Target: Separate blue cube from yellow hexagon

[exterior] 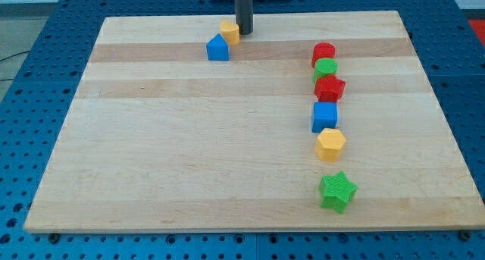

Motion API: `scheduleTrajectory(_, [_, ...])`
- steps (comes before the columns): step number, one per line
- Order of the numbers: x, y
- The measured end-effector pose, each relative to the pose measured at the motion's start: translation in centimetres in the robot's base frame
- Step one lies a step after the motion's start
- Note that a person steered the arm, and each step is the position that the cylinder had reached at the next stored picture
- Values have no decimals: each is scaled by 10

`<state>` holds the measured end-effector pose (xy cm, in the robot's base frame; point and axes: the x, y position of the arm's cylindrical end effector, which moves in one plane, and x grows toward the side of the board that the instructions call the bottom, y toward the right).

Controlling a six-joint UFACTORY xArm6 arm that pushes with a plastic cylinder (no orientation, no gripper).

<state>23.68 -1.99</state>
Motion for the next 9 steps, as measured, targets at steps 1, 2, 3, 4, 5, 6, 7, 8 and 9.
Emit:
scheduleTrajectory(1, [0, -30])
scheduleTrajectory(2, [-1, 39])
scheduleTrajectory(3, [18, 180])
scheduleTrajectory(4, [104, 260])
scheduleTrajectory(5, [172, 223])
scheduleTrajectory(6, [222, 192])
scheduleTrajectory(7, [222, 111])
scheduleTrajectory(8, [224, 49])
scheduleTrajectory(9, [256, 41])
